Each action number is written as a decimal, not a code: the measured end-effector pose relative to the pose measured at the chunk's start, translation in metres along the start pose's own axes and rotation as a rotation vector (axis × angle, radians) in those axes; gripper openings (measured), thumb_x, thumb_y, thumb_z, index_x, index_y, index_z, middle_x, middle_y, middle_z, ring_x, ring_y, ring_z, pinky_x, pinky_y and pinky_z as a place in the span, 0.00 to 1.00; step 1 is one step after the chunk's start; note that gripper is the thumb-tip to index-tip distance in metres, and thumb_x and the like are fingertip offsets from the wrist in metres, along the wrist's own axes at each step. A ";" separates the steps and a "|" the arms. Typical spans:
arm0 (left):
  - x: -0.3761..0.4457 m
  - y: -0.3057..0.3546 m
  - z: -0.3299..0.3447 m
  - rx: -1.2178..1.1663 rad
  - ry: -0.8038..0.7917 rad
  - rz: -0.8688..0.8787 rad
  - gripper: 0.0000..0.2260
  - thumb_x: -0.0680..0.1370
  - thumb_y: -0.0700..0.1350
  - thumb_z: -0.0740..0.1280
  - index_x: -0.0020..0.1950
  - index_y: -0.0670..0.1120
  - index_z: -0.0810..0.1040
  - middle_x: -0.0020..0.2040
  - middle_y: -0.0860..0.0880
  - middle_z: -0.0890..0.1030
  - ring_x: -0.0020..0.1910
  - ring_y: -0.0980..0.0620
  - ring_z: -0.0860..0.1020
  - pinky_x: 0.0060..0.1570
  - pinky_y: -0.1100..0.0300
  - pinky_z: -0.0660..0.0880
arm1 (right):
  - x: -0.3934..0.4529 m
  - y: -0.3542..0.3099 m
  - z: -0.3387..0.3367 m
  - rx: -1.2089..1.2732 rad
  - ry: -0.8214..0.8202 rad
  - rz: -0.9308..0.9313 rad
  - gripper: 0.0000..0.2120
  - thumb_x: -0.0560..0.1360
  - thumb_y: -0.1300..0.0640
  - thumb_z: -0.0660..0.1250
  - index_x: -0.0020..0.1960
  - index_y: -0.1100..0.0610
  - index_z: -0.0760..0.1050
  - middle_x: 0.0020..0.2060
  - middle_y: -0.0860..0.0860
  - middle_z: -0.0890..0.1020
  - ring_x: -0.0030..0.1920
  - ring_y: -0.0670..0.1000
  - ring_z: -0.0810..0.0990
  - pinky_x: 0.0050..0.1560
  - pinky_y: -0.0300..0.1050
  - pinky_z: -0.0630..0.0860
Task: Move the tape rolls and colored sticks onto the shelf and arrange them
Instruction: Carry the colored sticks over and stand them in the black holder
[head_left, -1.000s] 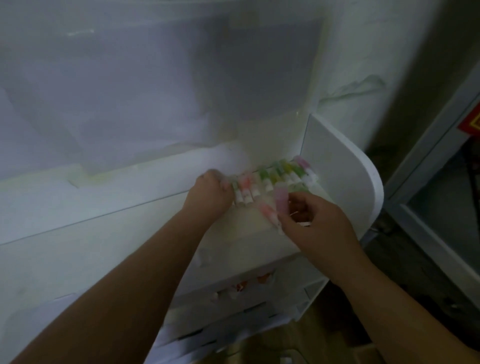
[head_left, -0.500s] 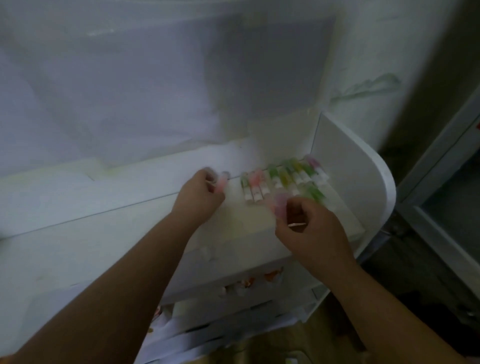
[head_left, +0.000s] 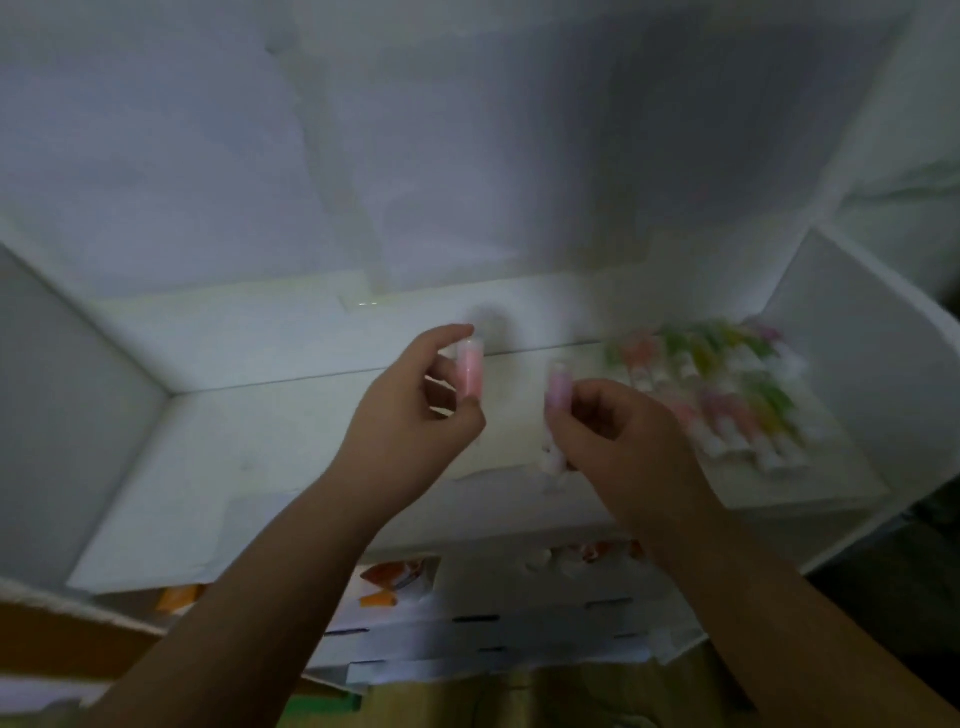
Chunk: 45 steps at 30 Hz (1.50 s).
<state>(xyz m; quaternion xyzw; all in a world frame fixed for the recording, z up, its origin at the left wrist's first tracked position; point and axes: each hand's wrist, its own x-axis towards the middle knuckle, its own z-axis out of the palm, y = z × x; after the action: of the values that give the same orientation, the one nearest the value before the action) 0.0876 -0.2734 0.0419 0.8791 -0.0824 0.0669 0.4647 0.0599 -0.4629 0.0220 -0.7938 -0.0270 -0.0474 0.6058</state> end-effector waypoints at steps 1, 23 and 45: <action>-0.005 -0.005 -0.007 -0.004 0.028 0.004 0.20 0.77 0.46 0.70 0.66 0.60 0.71 0.42 0.53 0.80 0.41 0.57 0.82 0.39 0.68 0.78 | -0.002 -0.004 0.008 -0.017 -0.009 -0.010 0.21 0.81 0.41 0.61 0.36 0.53 0.77 0.31 0.52 0.82 0.35 0.51 0.82 0.40 0.42 0.79; -0.247 -0.135 -0.300 0.049 0.424 0.084 0.16 0.80 0.46 0.68 0.67 0.55 0.73 0.48 0.57 0.78 0.46 0.52 0.79 0.42 0.58 0.77 | -0.144 -0.135 0.321 0.013 -0.301 -0.176 0.08 0.80 0.48 0.66 0.48 0.50 0.82 0.41 0.47 0.86 0.43 0.47 0.85 0.48 0.56 0.82; -0.334 -0.242 -0.461 0.044 0.624 -0.196 0.14 0.80 0.47 0.67 0.63 0.58 0.72 0.49 0.61 0.79 0.50 0.60 0.79 0.43 0.69 0.76 | -0.167 -0.183 0.557 0.111 -0.369 -0.336 0.02 0.79 0.52 0.68 0.48 0.48 0.79 0.41 0.43 0.84 0.43 0.43 0.83 0.41 0.46 0.81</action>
<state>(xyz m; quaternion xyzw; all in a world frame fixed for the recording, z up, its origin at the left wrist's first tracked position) -0.2074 0.2705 0.0397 0.8297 0.1506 0.2895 0.4528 -0.1003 0.1249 0.0335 -0.7387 -0.2713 -0.0001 0.6170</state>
